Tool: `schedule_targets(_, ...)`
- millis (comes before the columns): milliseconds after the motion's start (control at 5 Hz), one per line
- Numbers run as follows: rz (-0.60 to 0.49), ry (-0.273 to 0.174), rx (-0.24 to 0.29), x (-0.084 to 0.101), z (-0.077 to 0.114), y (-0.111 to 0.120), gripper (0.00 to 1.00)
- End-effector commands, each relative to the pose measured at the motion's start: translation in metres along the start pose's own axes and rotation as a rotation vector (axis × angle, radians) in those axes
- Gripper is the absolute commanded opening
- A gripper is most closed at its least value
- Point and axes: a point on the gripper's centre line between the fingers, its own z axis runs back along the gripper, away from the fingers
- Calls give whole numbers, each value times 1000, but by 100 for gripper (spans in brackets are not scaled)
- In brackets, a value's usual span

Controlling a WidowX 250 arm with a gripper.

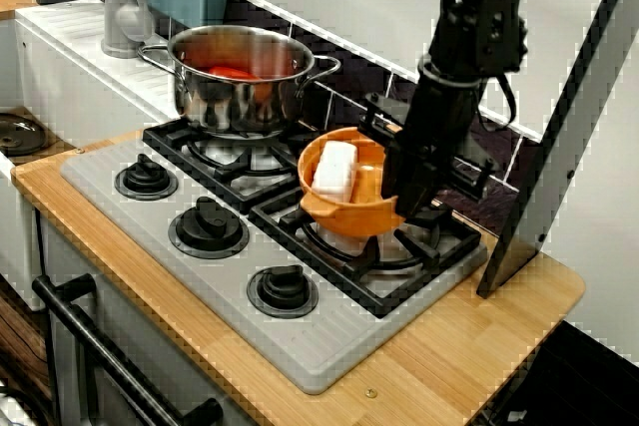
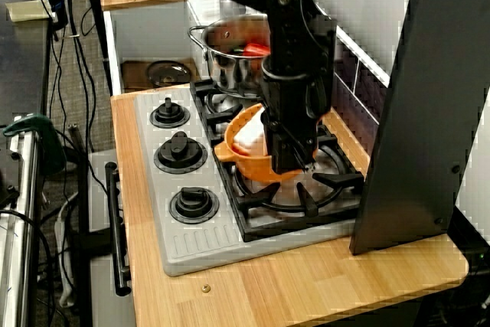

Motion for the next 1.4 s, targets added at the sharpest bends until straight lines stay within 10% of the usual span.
schedule_targets(0, 10, -59, -9, 13, 11, 4, 0)
schedule_targets(200, 7, -62, 3, 15, 11, 4, 0)
schedule_targets(400, 1, -61, 8, 17, 13, 4, 100)
schedule_targets(1200, 9, -63, -21, 4, 38, 16, 100)
